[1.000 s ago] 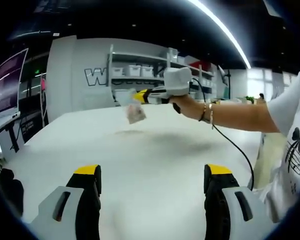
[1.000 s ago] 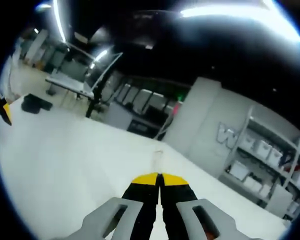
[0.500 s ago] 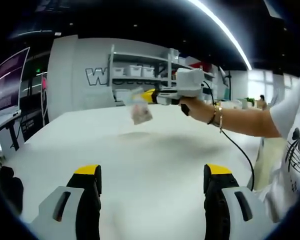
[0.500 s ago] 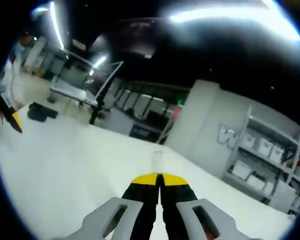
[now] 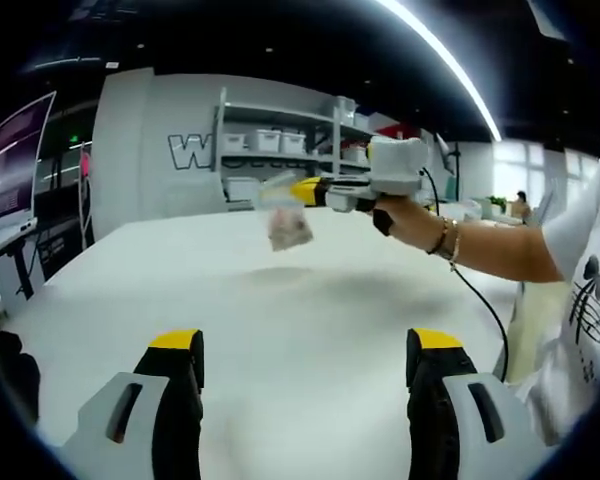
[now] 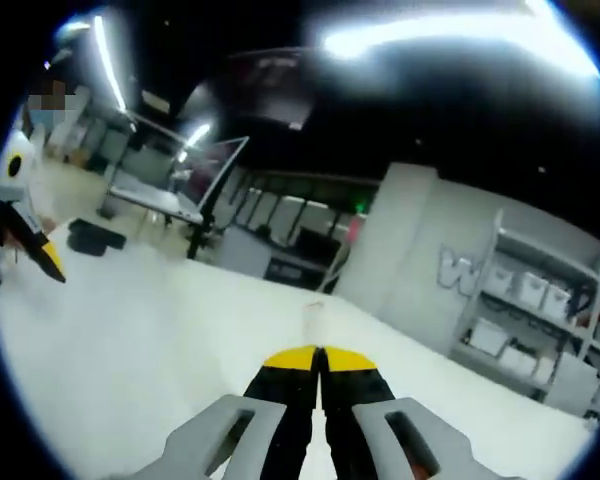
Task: Open the resealable bag by pulling the two sides of the seal apart until the entire bag opening is separated and visibly accessible.
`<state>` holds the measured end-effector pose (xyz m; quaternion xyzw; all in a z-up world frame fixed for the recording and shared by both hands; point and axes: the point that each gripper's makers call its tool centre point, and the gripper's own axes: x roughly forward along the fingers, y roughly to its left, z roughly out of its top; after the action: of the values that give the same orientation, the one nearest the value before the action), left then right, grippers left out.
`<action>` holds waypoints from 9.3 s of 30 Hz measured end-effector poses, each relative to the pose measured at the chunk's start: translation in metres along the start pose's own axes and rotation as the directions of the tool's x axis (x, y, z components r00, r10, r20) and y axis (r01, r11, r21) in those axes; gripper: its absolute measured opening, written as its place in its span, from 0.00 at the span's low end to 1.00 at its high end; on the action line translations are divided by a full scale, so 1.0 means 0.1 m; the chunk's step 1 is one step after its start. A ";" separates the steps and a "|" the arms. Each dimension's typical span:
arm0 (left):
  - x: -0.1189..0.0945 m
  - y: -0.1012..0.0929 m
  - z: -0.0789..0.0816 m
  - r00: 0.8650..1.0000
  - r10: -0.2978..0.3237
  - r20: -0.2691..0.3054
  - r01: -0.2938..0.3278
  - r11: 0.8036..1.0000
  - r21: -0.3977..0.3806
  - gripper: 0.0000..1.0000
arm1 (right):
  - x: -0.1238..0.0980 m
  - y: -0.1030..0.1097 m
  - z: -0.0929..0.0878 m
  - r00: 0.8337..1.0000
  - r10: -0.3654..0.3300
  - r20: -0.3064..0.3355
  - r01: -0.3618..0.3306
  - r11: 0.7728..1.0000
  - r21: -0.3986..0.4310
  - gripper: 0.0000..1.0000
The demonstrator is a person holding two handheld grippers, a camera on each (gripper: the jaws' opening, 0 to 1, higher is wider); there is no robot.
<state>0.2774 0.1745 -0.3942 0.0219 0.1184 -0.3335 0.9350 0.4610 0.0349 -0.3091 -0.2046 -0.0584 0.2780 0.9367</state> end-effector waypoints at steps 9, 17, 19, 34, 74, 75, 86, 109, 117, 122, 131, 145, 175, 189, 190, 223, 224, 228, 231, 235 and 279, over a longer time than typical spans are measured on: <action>0.00 0.01 -0.04 1.000 -0.003 -0.002 0.003 1.000 -0.009 0.82 | -0.14 0.08 0.01 1.000 0.009 0.012 -0.009 1.000 0.024 0.00; -0.01 0.02 -0.06 1.000 0.001 -0.004 -0.001 1.000 -0.012 0.81 | -0.34 0.20 0.06 0.999 0.026 0.034 -0.027 0.999 0.032 0.00; 0.00 0.01 -0.06 1.000 -0.002 -0.004 0.002 1.000 -0.014 0.81 | -0.38 0.22 0.07 0.999 0.028 0.039 -0.030 0.999 0.043 0.00; 0.05 -0.02 -0.10 1.000 -0.015 -0.013 0.015 1.000 -0.021 0.80 | -0.59 0.25 -0.02 0.999 0.018 0.036 -0.021 0.996 0.091 0.00; 0.06 0.01 -0.16 1.000 -0.022 -0.022 0.021 0.999 -0.031 0.78 | -1.15 0.57 0.28 0.992 0.018 0.125 -0.036 0.989 0.143 0.00; 0.06 0.01 -0.16 0.999 -0.022 -0.023 0.022 0.999 -0.030 0.78 | -1.16 0.58 0.28 0.992 0.021 0.126 -0.039 0.989 0.142 0.00; 0.07 -0.02 -0.16 0.999 -0.031 -0.029 0.031 0.999 -0.026 0.77 | -1.27 0.67 0.35 0.988 0.050 0.146 -0.071 0.987 0.145 0.00; 0.10 -0.05 -0.21 0.998 -0.039 -0.039 0.038 0.999 -0.028 0.77 | -1.64 0.88 0.30 0.987 0.069 0.143 -0.097 0.976 0.197 0.00; 0.09 -0.08 -0.24 0.998 -0.049 -0.042 0.048 0.999 -0.025 0.76 | -1.74 0.95 0.21 0.990 0.073 0.124 -0.098 0.973 0.209 0.00; 0.08 -0.10 -0.25 0.998 -0.054 -0.043 0.053 0.998 -0.021 0.76 | -1.79 0.97 0.19 0.991 0.076 0.115 -0.097 0.977 0.192 0.00; 0.04 -0.12 -0.23 0.998 -0.061 -0.033 0.061 0.998 -0.014 0.75 | -1.79 1.29 0.19 0.983 0.156 0.092 -0.163 0.984 0.071 0.00; -0.03 -0.12 -0.18 0.998 -0.069 -0.013 0.069 0.998 0.013 0.72 | -1.77 1.51 0.20 0.969 0.228 0.093 -0.235 0.970 0.069 0.00; -0.17 -0.25 -0.14 0.990 -0.123 0.062 0.109 0.974 0.199 0.35 | -1.63 2.15 0.03 0.918 0.392 0.052 -0.396 0.910 0.126 0.00; -0.19 -0.31 -0.19 0.991 -0.129 0.044 0.109 0.946 0.305 0.28 | -1.63 2.24 -0.05 0.909 0.417 0.028 -0.416 0.898 0.142 0.00; -0.19 -0.33 -0.21 0.991 -0.129 0.029 0.112 0.937 0.332 0.27 | -1.62 2.25 -0.06 0.907 0.420 0.024 -0.418 0.897 0.144 0.00; -0.16 -0.51 -0.12 0.989 -0.146 0.025 0.088 0.715 0.694 0.09 | -1.64 2.30 -0.06 0.895 0.444 0.038 -0.439 0.865 0.245 0.00; -0.16 -0.51 -0.11 0.990 -0.139 0.024 0.080 0.696 0.714 0.08 | -1.65 2.30 -0.06 0.895 0.444 0.039 -0.439 0.864 0.248 0.00; -0.14 -0.53 -0.12 0.992 -0.129 0.010 0.073 0.618 0.783 0.05 | -1.66 2.30 -0.06 0.893 0.448 0.045 -0.443 0.856 0.265 0.00; -0.13 -0.54 -0.13 0.992 -0.124 0.007 0.069 0.603 0.795 0.05 | -1.66 2.30 -0.05 0.893 0.447 0.048 -0.443 0.854 0.273 0.00; -0.13 -0.51 -0.12 0.994 -0.113 0.009 0.060 0.594 0.803 0.05 | -1.67 2.31 -0.05 0.892 0.450 0.050 -0.445 0.852 0.276 0.00; -0.12 -0.57 -0.19 0.995 -0.097 -0.023 0.057 0.362 0.930 0.01 | -1.89 1.68 0.25 0.881 0.342 0.327 -0.472 0.597 0.649 0.05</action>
<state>0.2286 0.1398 -0.4081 0.5331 -0.1055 -0.3857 0.7456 0.2137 0.0690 -0.3554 0.1899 0.0234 0.5015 0.8437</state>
